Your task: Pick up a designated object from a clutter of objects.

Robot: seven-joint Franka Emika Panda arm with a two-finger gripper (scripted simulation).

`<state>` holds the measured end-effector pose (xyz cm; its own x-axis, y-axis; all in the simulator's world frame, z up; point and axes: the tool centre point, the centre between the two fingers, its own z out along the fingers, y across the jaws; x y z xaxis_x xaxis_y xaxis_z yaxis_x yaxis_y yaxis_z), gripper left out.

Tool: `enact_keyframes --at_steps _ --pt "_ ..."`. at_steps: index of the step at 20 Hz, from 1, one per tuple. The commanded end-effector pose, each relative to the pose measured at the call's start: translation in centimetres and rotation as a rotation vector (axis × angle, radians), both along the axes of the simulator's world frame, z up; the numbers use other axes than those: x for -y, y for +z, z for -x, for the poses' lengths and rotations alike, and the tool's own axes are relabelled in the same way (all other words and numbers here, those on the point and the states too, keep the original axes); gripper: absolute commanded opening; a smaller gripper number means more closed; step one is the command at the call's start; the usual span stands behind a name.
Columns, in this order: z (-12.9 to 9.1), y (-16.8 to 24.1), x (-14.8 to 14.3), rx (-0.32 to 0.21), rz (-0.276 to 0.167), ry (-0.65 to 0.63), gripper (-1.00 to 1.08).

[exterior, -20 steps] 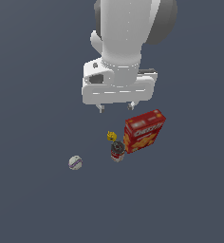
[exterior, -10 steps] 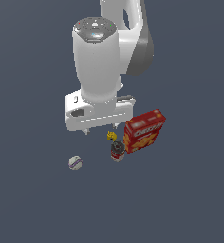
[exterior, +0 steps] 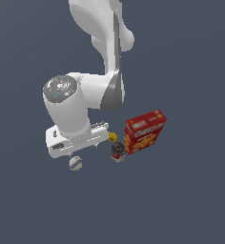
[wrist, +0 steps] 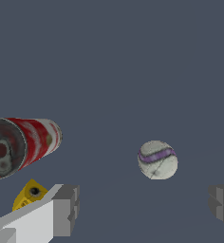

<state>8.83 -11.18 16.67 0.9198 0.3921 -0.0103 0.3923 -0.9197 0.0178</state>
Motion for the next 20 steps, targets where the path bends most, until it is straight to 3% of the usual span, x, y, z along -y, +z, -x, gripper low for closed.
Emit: enact_keyframes --at_steps 1,10,20 --pt "-0.4 -2.1 1.7 0.0 -0.005 0.033 1.0" --pt "-0.6 -7.0 5.4 0.001 -0.018 0.103 1.0" --pt "-0.5 -8.3 6.0 0.0 -0.02 0.112 1.0"
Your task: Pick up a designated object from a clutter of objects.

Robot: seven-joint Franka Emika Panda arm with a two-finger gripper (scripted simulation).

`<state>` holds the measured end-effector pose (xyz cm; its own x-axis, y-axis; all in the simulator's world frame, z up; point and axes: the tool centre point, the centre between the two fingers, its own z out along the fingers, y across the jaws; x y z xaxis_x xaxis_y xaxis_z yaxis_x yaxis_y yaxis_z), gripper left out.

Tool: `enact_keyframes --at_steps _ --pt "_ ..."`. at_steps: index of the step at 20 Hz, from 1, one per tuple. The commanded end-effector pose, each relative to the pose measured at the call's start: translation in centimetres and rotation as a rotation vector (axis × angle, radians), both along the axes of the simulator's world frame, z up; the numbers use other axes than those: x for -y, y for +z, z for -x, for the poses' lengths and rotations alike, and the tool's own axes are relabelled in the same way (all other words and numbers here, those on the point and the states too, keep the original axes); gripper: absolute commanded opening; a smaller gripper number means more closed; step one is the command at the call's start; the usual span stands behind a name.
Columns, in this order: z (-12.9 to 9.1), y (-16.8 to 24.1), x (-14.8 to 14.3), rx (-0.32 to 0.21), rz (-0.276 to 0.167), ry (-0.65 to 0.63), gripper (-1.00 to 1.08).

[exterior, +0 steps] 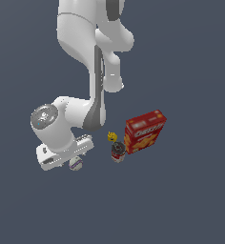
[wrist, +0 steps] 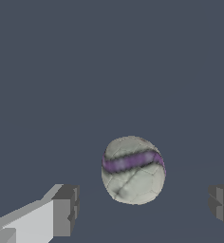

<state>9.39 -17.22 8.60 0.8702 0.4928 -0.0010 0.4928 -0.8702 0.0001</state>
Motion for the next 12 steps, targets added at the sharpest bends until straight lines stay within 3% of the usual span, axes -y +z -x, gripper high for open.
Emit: enact_keyframes --at_steps 1,12 --pt "0.0 -0.5 0.0 0.0 0.0 0.001 1.0" --pt "0.0 -4.9 0.0 0.001 0.0 0.004 1.0"
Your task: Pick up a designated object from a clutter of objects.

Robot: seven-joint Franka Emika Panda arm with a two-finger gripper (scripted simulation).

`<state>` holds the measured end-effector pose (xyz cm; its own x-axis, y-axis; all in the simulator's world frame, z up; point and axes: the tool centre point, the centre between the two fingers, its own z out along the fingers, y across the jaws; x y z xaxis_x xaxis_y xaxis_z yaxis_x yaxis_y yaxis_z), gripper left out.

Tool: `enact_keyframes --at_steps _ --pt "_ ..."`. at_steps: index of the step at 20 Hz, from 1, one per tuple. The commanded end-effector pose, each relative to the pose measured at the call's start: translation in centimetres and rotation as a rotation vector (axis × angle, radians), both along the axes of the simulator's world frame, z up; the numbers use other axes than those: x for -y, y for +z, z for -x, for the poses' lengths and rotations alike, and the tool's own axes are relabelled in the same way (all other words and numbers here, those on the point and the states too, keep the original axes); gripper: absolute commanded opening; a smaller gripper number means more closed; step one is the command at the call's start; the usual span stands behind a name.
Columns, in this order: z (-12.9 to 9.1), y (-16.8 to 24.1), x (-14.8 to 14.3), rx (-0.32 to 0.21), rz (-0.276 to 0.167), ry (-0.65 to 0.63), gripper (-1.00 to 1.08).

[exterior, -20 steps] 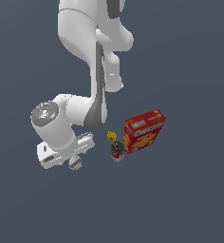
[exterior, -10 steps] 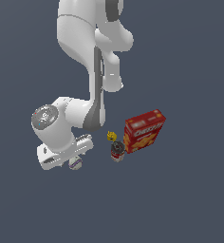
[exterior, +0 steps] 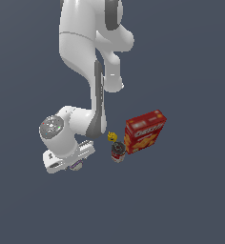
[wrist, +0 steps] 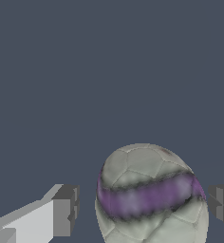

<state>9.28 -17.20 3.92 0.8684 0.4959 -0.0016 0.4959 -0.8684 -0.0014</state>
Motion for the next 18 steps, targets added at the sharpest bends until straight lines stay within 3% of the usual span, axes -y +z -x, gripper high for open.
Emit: enact_keyframes --at_steps 1,2,3,18 --pt "-0.13 -0.27 0.04 0.002 0.0 0.0 1.0" --pt "-0.15 -0.27 0.04 0.002 0.0 0.0 1.0" --pt "-0.15 -0.27 0.04 0.002 0.0 0.0 -1.0" --pt "-0.1 0.45 -0.11 0.002 0.001 0.0 -1.0"
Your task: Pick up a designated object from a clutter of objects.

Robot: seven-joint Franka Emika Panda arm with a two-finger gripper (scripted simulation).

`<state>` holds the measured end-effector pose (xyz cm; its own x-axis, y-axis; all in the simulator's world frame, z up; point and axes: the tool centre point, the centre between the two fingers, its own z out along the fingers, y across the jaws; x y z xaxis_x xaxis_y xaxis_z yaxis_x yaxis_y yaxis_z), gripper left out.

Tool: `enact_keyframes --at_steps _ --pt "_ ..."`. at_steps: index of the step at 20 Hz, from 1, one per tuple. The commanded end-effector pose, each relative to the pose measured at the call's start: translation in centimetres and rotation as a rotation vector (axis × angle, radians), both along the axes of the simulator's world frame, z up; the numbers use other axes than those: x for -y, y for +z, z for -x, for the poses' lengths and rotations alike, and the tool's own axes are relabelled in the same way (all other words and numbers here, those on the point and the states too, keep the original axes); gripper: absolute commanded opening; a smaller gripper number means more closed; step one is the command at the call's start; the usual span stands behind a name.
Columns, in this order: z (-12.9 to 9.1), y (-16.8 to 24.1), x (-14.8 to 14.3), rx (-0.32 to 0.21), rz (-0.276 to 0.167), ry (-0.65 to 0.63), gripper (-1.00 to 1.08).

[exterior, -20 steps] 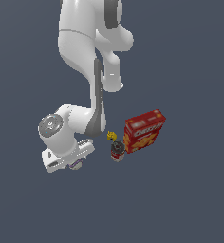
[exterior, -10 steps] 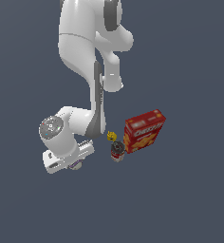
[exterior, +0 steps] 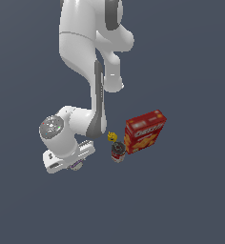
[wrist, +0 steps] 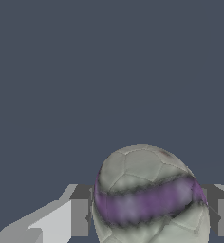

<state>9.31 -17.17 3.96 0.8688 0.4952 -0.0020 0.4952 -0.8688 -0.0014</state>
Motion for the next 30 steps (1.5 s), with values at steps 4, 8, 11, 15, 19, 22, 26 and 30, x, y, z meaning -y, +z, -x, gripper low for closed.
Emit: enact_keyframes --at_steps 4,8,11,15,19,22,26,30 --pt "0.0 2.0 -0.5 0.002 0.001 0.0 -1.0" --pt "0.1 4.5 -1.3 0.002 0.001 0.001 -1.0" --pt "0.2 7.1 -2.1 0.002 0.001 0.001 -1.0" --pt "0.3 11.4 -3.4 0.002 0.001 0.001 -1.0" --pt "0.5 16.1 -4.8 0.002 0.001 0.002 -1.0" --pt "0.5 19.6 -5.8 0.002 0.001 0.002 -1.0" --pt "0.6 24.2 -7.1 0.002 0.001 0.002 -1.0" --pt "0.6 28.1 -8.3 0.002 0.001 0.002 -1.0"
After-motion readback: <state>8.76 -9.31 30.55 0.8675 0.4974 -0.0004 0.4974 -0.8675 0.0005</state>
